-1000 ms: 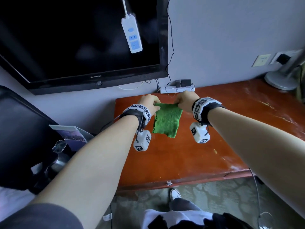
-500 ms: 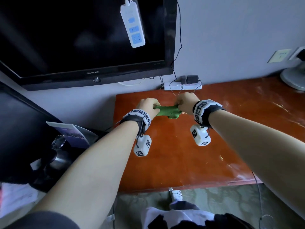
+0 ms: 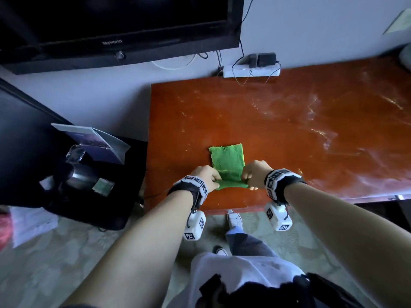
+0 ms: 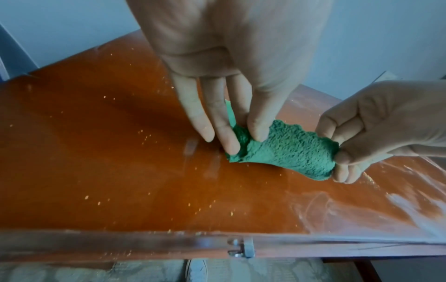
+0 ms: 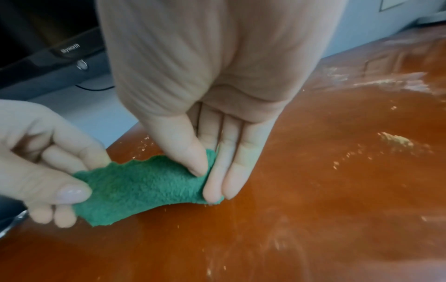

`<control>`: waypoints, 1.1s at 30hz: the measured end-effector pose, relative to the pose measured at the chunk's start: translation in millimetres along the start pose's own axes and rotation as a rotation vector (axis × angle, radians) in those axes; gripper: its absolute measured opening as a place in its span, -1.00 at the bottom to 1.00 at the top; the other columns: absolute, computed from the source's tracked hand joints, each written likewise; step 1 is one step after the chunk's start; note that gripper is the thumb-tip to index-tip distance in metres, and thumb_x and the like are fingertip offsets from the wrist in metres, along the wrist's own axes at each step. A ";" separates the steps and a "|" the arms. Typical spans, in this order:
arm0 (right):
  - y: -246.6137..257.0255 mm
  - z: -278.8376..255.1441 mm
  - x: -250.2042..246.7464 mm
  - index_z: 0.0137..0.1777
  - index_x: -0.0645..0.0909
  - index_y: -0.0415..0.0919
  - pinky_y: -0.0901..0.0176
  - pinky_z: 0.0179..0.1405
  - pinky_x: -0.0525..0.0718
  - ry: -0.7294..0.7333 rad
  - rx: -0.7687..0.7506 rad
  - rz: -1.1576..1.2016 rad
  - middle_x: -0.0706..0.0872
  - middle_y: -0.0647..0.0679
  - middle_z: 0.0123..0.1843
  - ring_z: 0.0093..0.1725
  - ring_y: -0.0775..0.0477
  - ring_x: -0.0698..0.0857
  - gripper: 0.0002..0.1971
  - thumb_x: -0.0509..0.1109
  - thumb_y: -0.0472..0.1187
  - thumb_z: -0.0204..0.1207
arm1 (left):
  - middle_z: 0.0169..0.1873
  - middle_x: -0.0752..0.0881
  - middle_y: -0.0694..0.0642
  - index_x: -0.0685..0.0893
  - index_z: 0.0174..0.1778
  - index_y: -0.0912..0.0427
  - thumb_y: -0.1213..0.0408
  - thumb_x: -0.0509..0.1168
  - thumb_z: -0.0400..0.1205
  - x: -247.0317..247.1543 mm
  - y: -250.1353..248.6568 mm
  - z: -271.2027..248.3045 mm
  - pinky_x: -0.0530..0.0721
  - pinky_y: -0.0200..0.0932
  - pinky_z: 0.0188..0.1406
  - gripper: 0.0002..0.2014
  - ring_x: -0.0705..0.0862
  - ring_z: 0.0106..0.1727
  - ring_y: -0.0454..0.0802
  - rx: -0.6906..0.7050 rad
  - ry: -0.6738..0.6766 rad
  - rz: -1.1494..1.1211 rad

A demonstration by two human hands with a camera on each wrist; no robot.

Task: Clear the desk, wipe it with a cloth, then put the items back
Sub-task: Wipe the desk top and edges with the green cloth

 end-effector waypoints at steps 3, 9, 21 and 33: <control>-9.0 -1.0 15.2 0.03 0.77 -0.12 0.16 -0.09 0.83 0.030 0.006 0.033 0.86 -0.08 -0.21 -0.28 0.09 0.84 -0.65 0.28 -0.53 0.48 | 0.12 0.82 0.07 0.81 0.19 0.07 0.26 0.50 0.57 14.2 6.3 -3.4 0.72 -0.19 0.16 -0.73 0.81 -0.02 -0.03 -0.008 0.035 -0.014; -11.4 7.3 7.9 -0.09 0.74 -0.07 0.10 -0.08 0.84 0.003 -0.005 0.092 0.85 -0.08 -0.24 -0.26 0.07 0.84 -0.70 0.36 -0.51 0.50 | 0.02 0.84 0.04 0.82 0.15 0.07 0.25 0.51 0.56 8.8 9.7 7.6 0.73 -0.13 0.18 -0.76 0.81 -0.04 -0.03 -0.025 0.021 -0.023; -6.6 65.8 -51.9 0.09 0.77 -0.02 0.26 -0.16 0.59 -0.330 0.021 0.144 0.81 -0.12 -0.01 -0.16 -0.11 0.68 -0.71 0.35 -0.34 0.48 | -0.08 0.84 0.02 0.80 0.09 -0.02 0.23 0.44 0.62 -53.6 5.3 67.5 0.77 -0.11 -0.11 -0.85 0.79 -0.08 0.04 -0.044 -0.247 -0.021; -7.0 99.4 -55.2 0.29 0.61 -0.13 0.00 -0.09 0.68 -0.379 -0.012 0.067 0.48 -0.17 0.15 -0.03 -0.35 0.66 -0.64 0.34 -0.38 0.51 | 0.34 0.54 0.03 0.59 0.35 0.04 0.40 0.40 0.57 -43.5 -10.6 87.0 0.62 0.01 0.12 -0.58 0.59 0.20 0.07 0.121 -0.488 0.238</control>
Point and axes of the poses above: each hand's wrist, its own z-axis towards the middle knuckle, its own x-axis out of the palm, y = z × x, the point moved 6 cm from there along z, towards the middle knuckle
